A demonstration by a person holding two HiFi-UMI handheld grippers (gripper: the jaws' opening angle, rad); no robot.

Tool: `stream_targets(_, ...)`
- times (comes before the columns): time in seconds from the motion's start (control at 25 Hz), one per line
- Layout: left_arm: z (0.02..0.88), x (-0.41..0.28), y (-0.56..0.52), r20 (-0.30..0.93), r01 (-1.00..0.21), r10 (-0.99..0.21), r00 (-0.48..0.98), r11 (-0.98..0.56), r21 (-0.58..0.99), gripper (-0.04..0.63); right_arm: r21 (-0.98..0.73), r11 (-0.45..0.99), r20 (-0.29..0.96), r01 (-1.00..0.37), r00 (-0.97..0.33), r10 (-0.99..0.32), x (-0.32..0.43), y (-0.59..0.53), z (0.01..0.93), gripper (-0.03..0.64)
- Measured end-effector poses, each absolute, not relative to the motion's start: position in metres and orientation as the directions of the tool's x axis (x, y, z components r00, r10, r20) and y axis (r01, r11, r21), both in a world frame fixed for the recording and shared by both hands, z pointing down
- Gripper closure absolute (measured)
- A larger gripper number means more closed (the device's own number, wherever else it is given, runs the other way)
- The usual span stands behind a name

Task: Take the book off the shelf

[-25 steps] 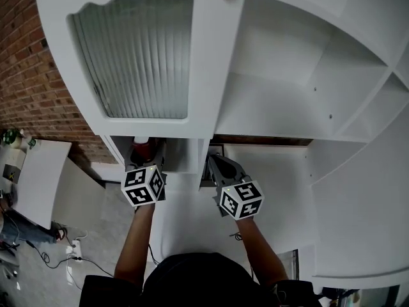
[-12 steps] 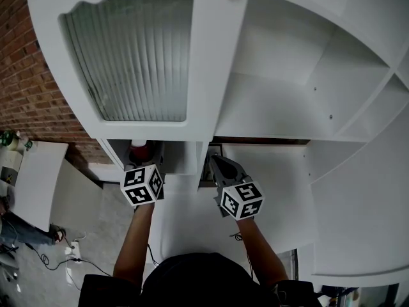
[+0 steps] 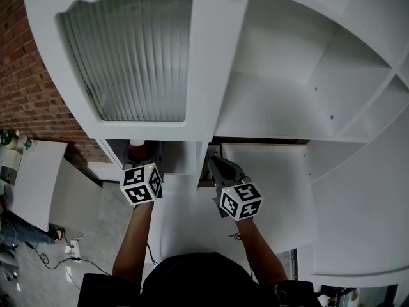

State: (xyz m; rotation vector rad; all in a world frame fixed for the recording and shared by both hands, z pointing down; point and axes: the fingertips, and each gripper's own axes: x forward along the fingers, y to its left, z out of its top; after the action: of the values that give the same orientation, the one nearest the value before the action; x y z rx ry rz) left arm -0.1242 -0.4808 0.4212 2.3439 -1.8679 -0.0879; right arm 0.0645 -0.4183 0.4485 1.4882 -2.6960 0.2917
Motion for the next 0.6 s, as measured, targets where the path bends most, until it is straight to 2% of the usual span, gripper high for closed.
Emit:
stream_targets(0.2,0.4205,-0.1261,-0.4808,0.029,-0.967,-0.974,0.224,-0.219,0.13,0.345,-0.146,0.522,0.134,-0.841,-0.539,-0.832,0.0635,-0.4195,0.4501,0.597)
stream_targets(0.6,0.4192,-0.1248,-0.4799,0.029,-0.973,-0.976,0.216,-0.212,0.09,0.354,-0.15,0.52,0.139,-0.841,-0.539,-0.831,0.0638,-0.419,0.4519,0.597)
